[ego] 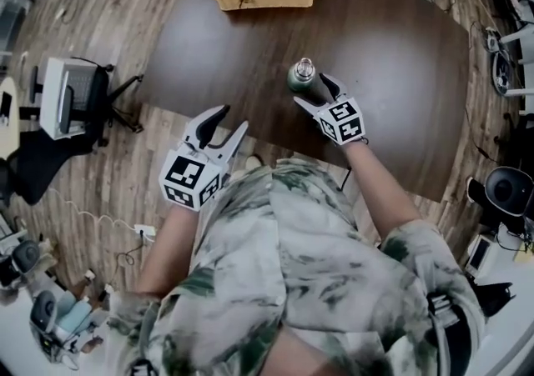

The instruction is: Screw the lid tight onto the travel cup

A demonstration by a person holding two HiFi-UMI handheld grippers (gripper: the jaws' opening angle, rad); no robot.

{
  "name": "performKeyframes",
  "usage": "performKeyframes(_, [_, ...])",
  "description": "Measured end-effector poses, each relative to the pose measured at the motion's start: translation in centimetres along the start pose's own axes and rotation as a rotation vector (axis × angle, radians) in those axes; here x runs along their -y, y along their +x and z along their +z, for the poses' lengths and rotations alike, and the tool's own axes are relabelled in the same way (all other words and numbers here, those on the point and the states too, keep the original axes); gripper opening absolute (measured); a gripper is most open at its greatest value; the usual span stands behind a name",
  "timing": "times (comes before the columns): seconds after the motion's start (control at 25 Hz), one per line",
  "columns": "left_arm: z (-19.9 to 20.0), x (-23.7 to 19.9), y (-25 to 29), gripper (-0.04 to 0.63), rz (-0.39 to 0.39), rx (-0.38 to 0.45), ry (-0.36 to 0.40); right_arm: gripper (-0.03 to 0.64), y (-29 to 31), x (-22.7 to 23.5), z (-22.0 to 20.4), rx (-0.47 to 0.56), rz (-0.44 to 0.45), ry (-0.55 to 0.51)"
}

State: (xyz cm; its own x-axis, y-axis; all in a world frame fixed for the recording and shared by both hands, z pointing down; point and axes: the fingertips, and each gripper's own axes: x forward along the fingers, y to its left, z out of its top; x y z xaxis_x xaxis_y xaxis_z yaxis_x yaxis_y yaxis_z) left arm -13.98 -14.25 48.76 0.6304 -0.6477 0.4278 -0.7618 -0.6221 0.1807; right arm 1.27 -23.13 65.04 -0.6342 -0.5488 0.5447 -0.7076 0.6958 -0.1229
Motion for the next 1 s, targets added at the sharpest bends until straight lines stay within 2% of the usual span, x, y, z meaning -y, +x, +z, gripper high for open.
performKeyframes(0.2, [0.1, -0.1, 1.8, 0.179, 0.020, -0.016, -0.019, 0.409, 2.5, 0.3, 0.2, -0.002, 0.052, -0.024])
performKeyframes(0.8, [-0.1, -0.7, 4.1, 0.179, 0.083, -0.080, -0.061, 0.415, 7.2, 1.6, 1.0, 0.044, 0.116, -0.129])
performKeyframes(1.0, [-0.3, -0.9, 4.6, 0.179, 0.090, -0.096, -0.069, 0.415, 8.5, 1.9, 0.1, 0.020, 0.125, -0.146])
